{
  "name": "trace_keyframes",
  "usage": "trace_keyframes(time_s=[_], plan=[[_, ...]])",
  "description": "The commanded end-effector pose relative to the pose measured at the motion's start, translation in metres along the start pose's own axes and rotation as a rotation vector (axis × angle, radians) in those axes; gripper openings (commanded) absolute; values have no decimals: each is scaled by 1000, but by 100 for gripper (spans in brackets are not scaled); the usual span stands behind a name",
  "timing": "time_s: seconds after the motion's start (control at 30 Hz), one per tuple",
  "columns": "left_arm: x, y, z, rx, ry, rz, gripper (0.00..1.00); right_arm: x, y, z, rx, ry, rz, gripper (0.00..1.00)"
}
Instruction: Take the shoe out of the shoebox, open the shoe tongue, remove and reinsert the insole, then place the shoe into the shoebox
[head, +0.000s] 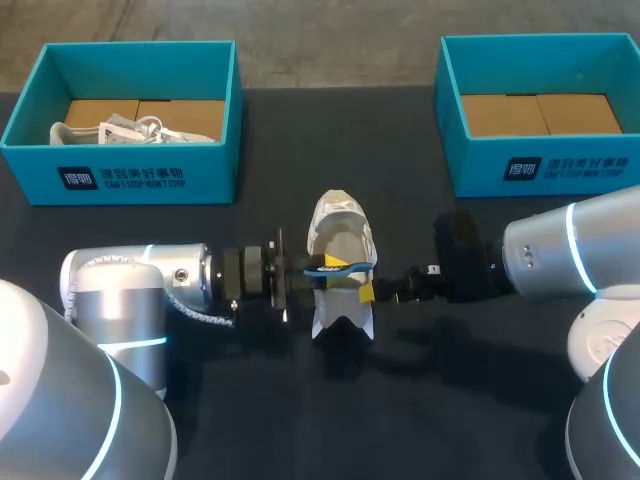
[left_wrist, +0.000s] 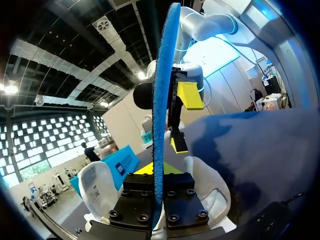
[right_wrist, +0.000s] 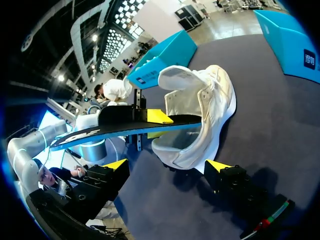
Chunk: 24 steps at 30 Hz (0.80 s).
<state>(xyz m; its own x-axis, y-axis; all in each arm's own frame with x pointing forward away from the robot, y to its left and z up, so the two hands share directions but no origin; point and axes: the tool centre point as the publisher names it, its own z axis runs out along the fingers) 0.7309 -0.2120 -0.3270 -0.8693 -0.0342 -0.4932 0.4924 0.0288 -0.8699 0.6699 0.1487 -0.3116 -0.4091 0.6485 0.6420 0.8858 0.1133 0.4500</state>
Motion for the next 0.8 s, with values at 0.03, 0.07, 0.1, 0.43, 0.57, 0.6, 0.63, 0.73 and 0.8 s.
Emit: trace_keyframes(time_s=[0.03,0.07,0.1,0.43,0.57,0.6,0.63,0.73,0.8], plan=[[0,4,1,-13,1,0,0,3,0,3,0,-9,2,100],[-1,6,0,-16,-3,-1,0,3,0,3,0,-9,2,100],[-1,7,0,-20,-3,-1,0,3,0,3,0,-9,2,100],[-5,-1,1,-14,-17,0,41,3,0,3,0,-9,2,100],[-8,-10,3,6,-15,19,36,3,0,3,0,-9,2,100],[-9,-12,3,10,-16,22,35,3,0,3,0,-9,2,100],[-10,-14,3,15,-17,24,35,3,0,3,0,-9,2,100],[-11,-19,3,25,-21,34,34,3,0,3,0,-9,2,100],[-10,-22,3,29,-22,36,33,3,0,3,0,-9,2,100]])
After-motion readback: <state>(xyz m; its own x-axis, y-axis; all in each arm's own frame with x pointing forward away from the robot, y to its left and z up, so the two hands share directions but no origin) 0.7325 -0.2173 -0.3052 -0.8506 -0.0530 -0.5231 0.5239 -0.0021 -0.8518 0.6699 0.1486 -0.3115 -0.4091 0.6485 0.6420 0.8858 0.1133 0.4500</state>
